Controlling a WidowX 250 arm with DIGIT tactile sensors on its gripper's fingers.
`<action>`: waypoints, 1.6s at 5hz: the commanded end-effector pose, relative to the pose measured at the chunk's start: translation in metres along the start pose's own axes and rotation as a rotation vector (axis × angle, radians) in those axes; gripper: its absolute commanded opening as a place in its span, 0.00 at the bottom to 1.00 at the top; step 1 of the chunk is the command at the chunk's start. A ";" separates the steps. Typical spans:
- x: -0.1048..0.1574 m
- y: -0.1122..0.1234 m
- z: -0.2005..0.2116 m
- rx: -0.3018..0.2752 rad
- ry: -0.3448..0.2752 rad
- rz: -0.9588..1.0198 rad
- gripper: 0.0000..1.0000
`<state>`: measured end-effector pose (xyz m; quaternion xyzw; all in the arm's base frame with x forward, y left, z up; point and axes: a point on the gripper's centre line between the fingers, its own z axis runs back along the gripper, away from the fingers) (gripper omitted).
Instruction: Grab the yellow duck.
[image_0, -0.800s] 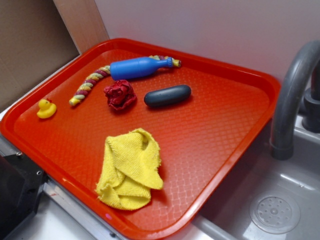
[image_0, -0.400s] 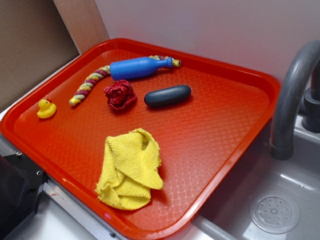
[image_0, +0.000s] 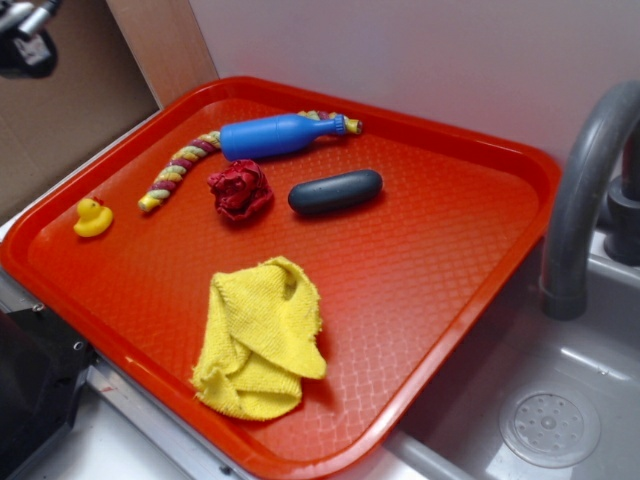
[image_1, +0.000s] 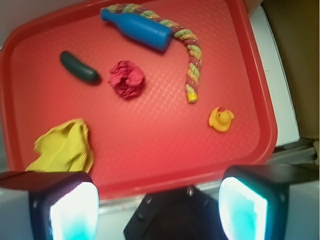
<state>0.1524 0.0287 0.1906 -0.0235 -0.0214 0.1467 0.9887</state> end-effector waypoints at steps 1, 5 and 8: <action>0.032 0.049 -0.048 0.043 0.012 0.186 1.00; 0.033 0.084 -0.131 0.074 0.122 0.183 1.00; 0.027 0.086 -0.168 0.040 0.182 0.094 1.00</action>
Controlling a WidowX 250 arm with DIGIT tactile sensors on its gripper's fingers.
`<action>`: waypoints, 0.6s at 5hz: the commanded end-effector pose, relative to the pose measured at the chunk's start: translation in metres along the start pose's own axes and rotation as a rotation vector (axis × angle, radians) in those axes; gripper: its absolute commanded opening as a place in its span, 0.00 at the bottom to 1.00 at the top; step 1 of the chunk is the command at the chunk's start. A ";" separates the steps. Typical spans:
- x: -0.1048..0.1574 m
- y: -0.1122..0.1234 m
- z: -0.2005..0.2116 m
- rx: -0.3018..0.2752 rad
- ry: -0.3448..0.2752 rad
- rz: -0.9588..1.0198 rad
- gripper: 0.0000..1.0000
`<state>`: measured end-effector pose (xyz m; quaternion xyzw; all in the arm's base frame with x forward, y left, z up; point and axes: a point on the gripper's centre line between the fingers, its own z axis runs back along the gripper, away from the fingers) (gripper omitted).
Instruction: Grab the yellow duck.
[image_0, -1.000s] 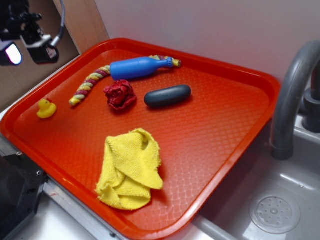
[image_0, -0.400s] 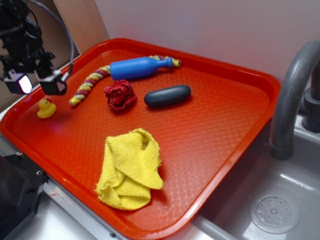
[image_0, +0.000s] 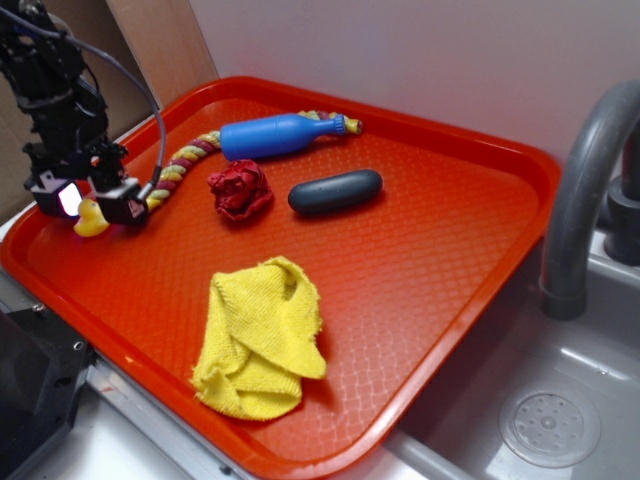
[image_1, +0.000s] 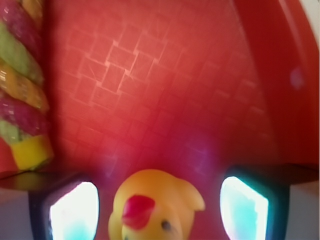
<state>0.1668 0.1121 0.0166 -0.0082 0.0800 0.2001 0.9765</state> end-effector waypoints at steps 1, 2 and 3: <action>-0.005 0.003 0.003 -0.020 -0.017 -0.024 0.00; -0.004 0.004 0.004 -0.023 -0.018 -0.018 0.00; -0.004 0.003 0.018 -0.009 -0.033 -0.002 0.00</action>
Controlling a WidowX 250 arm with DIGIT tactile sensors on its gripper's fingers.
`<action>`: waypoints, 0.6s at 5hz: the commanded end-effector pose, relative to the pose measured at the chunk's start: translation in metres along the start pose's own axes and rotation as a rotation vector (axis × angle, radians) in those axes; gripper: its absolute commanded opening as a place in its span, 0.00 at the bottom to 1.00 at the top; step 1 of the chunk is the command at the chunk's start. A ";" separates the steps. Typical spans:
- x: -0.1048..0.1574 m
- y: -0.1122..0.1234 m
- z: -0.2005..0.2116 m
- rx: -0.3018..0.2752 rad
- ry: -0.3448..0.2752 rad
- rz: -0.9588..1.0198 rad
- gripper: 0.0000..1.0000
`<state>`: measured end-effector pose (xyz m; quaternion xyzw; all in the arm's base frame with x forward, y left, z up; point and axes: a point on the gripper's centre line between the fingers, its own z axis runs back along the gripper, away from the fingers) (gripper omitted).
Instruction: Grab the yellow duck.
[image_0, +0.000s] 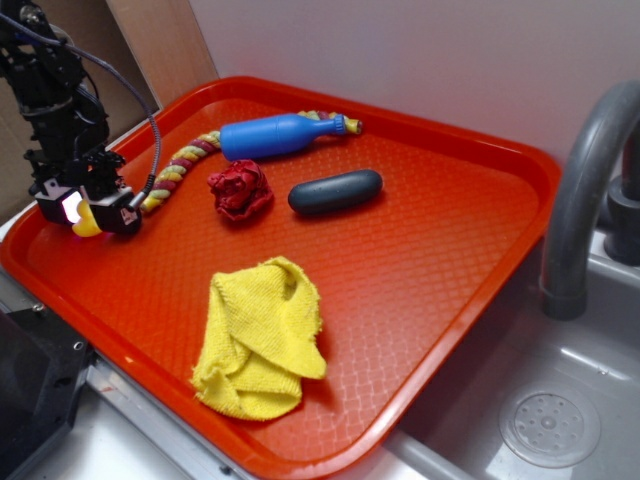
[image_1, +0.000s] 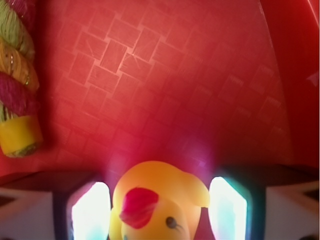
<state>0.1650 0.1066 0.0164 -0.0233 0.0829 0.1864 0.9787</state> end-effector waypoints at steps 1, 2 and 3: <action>-0.004 -0.010 0.058 0.012 -0.077 0.047 0.00; -0.011 -0.043 0.100 -0.019 -0.130 0.009 0.00; -0.029 -0.074 0.132 -0.057 -0.183 -0.062 0.00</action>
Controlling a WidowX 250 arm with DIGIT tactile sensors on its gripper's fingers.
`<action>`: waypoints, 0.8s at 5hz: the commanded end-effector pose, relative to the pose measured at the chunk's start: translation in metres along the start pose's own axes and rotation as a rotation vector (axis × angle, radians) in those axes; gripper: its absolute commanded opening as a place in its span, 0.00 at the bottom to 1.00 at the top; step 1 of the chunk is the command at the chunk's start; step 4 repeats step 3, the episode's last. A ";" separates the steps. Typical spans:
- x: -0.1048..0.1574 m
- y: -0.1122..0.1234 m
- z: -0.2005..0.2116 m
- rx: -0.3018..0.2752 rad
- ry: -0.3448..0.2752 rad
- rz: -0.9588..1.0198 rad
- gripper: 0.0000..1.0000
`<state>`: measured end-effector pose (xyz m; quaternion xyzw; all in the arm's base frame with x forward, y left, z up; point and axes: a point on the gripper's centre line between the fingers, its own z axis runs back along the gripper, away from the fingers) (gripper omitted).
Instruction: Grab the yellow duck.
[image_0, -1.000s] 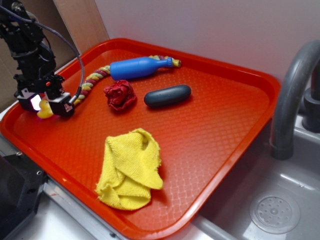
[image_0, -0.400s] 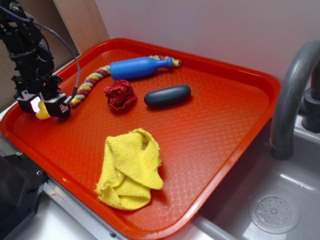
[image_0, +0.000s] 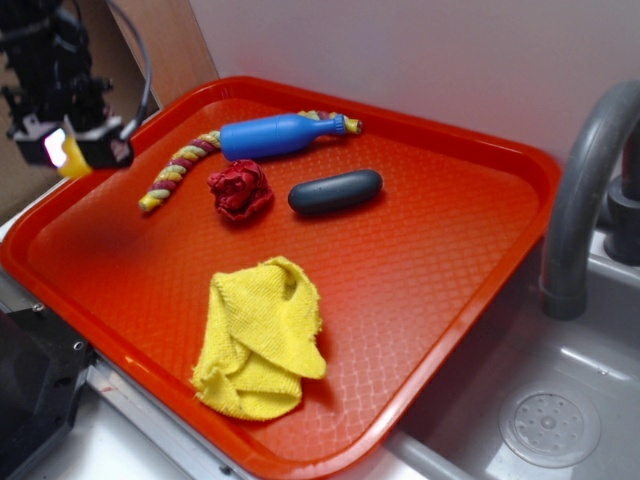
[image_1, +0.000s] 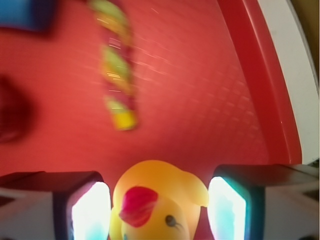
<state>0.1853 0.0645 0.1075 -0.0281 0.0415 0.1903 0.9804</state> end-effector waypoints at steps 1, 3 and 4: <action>-0.029 -0.054 0.069 -0.025 -0.166 -0.086 0.00; -0.035 -0.077 0.085 -0.081 -0.207 -0.221 0.00; -0.035 -0.077 0.085 -0.081 -0.207 -0.221 0.00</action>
